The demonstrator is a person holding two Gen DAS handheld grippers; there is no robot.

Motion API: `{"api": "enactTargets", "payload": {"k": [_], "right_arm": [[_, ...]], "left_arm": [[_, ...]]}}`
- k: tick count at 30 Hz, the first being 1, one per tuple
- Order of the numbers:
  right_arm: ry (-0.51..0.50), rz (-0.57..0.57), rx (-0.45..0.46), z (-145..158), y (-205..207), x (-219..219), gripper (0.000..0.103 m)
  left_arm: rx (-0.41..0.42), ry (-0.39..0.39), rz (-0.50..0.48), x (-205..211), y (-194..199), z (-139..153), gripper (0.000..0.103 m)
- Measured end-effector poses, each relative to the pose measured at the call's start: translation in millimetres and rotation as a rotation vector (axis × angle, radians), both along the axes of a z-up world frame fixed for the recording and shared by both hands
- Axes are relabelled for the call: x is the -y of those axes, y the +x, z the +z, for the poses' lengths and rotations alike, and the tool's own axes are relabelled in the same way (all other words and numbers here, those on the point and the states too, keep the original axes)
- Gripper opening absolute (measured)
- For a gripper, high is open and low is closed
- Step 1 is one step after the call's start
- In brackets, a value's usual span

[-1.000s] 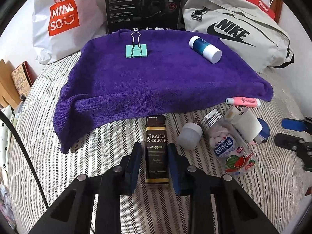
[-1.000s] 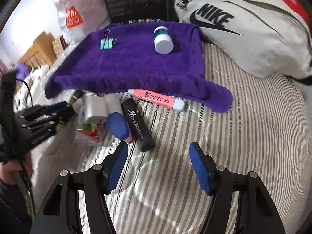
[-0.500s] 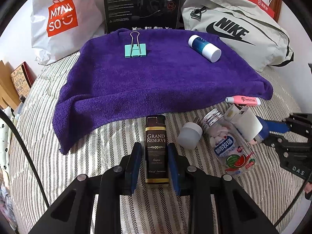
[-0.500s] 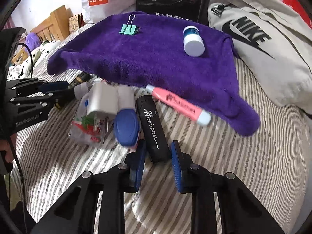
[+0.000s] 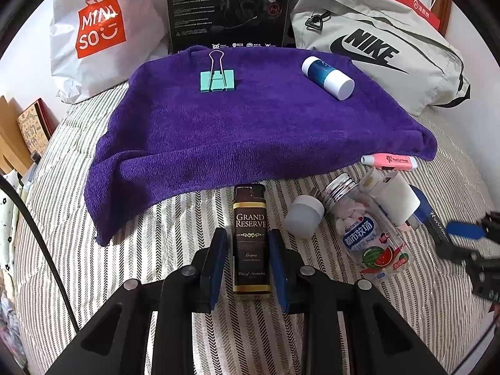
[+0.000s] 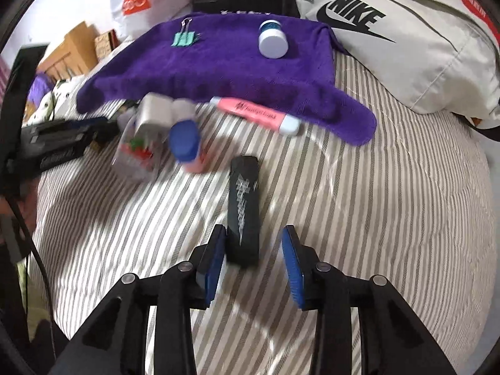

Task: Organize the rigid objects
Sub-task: 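Place the brown box and black stick on the purple towel, open both tools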

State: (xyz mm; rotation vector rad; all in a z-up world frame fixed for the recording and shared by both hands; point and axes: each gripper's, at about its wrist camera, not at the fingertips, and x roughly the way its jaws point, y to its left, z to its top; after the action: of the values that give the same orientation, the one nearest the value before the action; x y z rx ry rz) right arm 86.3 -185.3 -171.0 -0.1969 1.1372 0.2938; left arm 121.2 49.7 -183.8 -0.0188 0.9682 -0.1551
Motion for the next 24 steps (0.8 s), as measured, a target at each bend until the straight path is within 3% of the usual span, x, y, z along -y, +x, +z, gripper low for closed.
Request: {"api": "enactTargets", "payload": {"k": [3,5,6,15,24], "right_arm": [[-0.019,0.022,0.026,0,6,-7,0.037],[-0.044,0.043,0.035,-1,5,-12,0.031],[-0.041,0.055,0.032,-1,4,-13,0.022],[-0.068,0.061,0.037,-1,2,-18,0.021],[-0.063,0.012,0.065,-3,-1,-18,0.022]], "left_arm": [[-0.003,0.003,0.002,1,0,0,0.026],[-0.003,0.004,0.003,1,0,0,0.026],[-0.003,0.004,0.002,1,0,0,0.026],[-0.002,0.014,0.0,2,2,0,0.026],[0.005,-0.027,-0.007,-2,3,-1,0.027]]}}
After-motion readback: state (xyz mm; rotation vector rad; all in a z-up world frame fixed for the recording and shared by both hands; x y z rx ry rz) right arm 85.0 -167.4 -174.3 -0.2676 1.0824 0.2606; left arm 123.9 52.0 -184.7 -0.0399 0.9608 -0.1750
